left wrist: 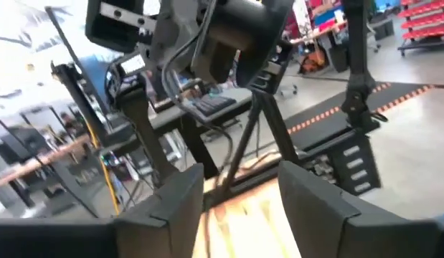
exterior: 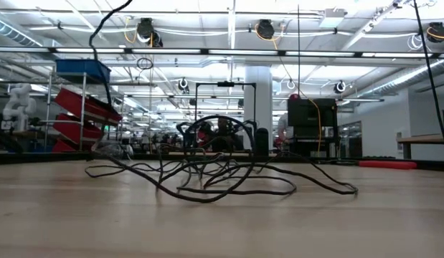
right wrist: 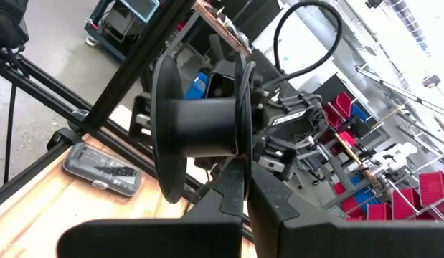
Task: Coil cords
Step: Coil the black wire onto the spool
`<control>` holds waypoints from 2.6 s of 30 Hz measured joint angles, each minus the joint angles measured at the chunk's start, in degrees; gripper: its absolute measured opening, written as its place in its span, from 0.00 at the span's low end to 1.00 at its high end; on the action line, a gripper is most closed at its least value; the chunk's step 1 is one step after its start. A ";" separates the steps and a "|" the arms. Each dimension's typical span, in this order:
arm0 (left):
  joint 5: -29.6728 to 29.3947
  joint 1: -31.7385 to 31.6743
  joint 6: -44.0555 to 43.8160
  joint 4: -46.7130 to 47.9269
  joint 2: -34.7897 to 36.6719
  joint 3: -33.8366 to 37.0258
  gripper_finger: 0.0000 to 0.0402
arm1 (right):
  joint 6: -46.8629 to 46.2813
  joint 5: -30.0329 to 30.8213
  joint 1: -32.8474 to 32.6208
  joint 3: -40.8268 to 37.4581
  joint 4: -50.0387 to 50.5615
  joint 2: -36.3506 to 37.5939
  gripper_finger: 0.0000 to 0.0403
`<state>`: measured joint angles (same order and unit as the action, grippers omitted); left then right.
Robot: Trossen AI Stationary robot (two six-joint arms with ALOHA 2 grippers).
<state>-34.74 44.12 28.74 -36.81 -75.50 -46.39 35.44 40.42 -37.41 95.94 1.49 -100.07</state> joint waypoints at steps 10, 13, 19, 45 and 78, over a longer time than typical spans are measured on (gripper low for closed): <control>-3.04 -2.92 1.76 -13.23 -6.27 0.00 0.56 | 0.14 0.00 -0.09 0.00 0.05 0.00 0.00; -2.37 -3.07 1.76 -15.33 -7.42 0.00 0.56 | 0.20 0.00 -0.10 0.00 0.07 0.00 0.00; -2.26 -3.27 1.60 -15.78 -7.68 -1.05 0.55 | 0.20 0.00 -0.10 0.00 0.07 0.00 0.00; -2.89 5.25 2.13 -14.43 2.01 -2.21 0.03 | 0.59 5.65 -0.22 0.00 1.18 0.00 0.00; -15.03 3.55 5.01 -4.78 1.06 -2.21 0.00 | -4.81 11.96 0.75 -0.04 -8.62 -0.23 0.00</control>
<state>-49.77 47.67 33.76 -41.59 -74.44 -48.60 30.63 52.38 -36.65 95.90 -7.12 -100.30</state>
